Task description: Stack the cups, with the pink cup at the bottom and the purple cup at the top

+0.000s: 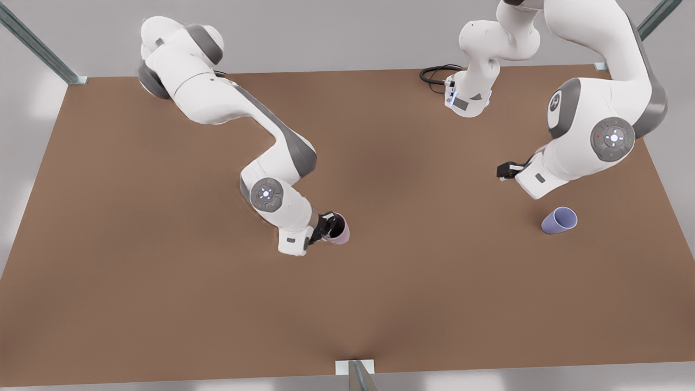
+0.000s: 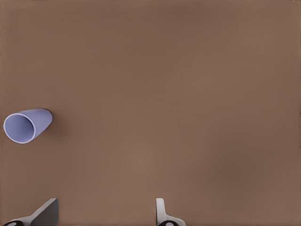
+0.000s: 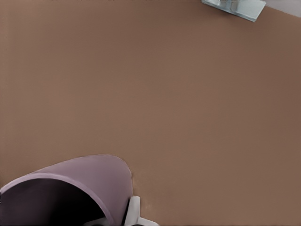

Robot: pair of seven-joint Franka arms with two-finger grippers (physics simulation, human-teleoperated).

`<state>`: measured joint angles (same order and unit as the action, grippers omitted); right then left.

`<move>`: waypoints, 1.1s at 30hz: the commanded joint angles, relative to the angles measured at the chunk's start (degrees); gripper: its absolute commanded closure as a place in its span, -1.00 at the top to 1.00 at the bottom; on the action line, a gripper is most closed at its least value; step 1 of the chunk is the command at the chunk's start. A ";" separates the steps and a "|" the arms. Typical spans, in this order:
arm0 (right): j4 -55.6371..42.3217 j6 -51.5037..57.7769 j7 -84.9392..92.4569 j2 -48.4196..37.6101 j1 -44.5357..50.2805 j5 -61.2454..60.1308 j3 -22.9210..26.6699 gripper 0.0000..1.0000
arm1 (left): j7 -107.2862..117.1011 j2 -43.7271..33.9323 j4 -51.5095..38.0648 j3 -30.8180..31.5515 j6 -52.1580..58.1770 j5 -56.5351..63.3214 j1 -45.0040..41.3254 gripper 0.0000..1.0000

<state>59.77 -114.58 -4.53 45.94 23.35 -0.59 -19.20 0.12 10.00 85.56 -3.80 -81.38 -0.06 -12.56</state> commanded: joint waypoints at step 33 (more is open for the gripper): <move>-17.14 -16.64 -66.84 24.64 21.12 2.43 8.91 1.00 | -33.35 21.21 16.83 -7.80 -42.54 -0.46 25.04 1.00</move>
<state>42.69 -130.82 -60.70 70.68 44.43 1.86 -10.33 -25.63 31.03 102.37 -11.59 -121.98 -0.57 12.49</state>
